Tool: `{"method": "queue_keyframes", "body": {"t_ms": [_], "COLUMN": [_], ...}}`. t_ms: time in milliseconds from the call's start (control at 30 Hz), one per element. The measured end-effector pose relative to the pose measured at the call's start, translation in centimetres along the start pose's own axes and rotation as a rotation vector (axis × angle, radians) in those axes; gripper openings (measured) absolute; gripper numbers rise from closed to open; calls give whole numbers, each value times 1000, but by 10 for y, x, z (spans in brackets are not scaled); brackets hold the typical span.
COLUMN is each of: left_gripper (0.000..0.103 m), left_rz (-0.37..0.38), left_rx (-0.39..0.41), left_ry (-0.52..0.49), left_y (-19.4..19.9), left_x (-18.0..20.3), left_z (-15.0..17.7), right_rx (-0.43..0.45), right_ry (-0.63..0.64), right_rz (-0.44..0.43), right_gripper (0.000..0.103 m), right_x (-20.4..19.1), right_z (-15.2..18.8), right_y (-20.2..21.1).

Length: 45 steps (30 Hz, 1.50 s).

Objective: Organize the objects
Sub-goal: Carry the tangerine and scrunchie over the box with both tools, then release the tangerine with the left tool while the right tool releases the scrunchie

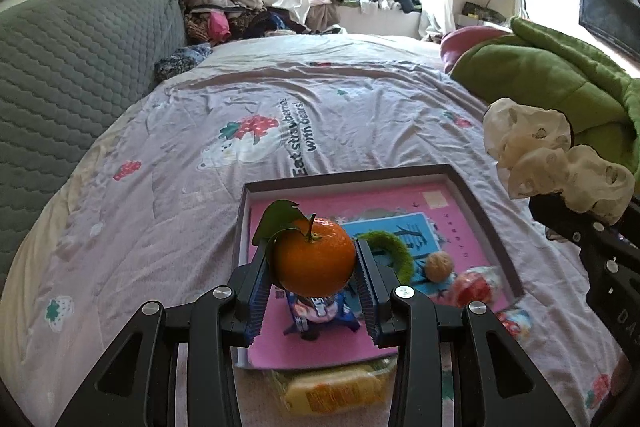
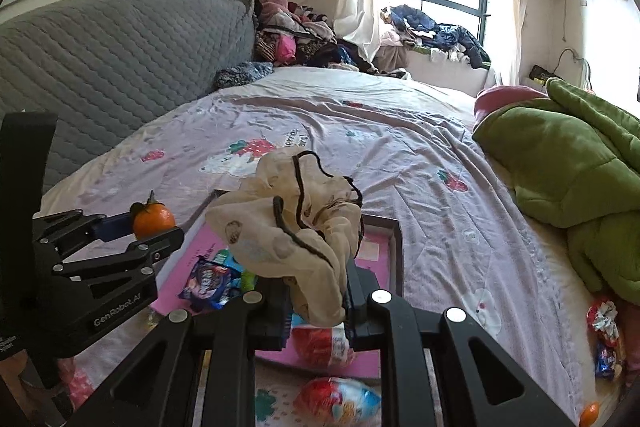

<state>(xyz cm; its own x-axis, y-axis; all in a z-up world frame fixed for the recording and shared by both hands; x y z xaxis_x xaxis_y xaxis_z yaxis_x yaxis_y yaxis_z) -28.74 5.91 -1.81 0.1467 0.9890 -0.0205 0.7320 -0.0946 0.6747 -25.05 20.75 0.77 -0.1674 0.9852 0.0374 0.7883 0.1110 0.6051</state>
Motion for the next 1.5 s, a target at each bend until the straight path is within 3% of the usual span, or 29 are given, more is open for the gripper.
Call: {"method": "queue_keyframes", "body": {"t_ms": [567, 1200, 1500], "left_gripper": [40, 41, 44], "left_rz": [12, -5, 11], "left_rx": [-131, -229, -270], "left_ry": [48, 41, 47], "left_y": [-99, -149, -154], "left_x": [-10, -7, -6], "left_z": [9, 15, 19], "right_rx": [-187, -329, -362], "right_ry": [-41, -51, -63], "right_rz": [-7, 13, -15], "right_gripper": [20, 22, 41], "right_x": [16, 22, 20], "right_z": [29, 45, 48], "right_y": [-106, -155, -159]}}
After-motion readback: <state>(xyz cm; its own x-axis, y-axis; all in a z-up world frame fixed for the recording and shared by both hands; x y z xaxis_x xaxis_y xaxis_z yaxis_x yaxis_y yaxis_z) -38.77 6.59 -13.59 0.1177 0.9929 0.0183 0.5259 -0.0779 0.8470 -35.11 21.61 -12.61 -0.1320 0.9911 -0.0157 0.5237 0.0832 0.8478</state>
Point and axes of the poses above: each gripper's, at about its wrist camera, not at the fingertips, and y roughly against the way its jaws point, x to its right, z to its underside, the point moved 6 cm from there along -y, roughly the way its jaws point
